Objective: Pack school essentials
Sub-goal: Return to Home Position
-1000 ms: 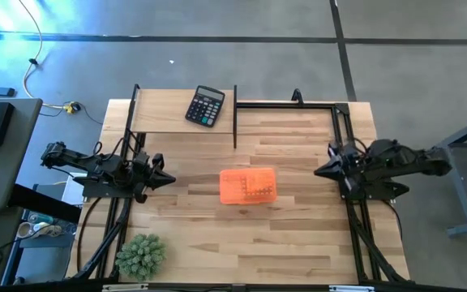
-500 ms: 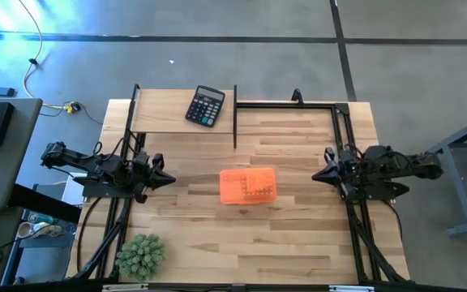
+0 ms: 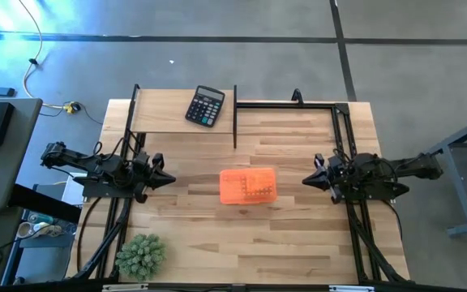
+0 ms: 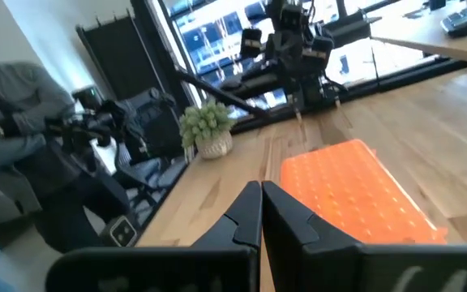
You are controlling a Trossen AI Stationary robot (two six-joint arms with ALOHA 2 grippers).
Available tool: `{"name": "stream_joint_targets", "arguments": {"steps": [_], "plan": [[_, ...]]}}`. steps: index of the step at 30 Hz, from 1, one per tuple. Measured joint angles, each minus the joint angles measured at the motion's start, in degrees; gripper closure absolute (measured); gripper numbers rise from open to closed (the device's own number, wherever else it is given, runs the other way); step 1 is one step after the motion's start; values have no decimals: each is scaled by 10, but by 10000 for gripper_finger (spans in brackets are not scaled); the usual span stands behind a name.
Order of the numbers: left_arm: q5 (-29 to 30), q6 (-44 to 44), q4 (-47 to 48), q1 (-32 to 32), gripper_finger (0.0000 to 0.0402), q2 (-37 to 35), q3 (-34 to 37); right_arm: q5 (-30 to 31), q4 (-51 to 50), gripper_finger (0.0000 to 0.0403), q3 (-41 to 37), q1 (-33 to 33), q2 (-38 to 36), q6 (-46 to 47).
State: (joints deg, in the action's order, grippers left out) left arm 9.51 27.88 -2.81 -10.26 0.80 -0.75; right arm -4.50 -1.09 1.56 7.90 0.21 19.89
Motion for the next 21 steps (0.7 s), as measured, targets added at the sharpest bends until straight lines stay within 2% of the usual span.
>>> {"name": "stream_joint_targets", "arguments": {"steps": [3, 21], "plan": [[1, 0, 0, 0, 398, 0, 0, 2, 26, 403, -10, 0, 1, 6], [1, 0, 0, 0, 398, 0, 0, 17, 23, 403, -10, 0, 1, 8]]}}
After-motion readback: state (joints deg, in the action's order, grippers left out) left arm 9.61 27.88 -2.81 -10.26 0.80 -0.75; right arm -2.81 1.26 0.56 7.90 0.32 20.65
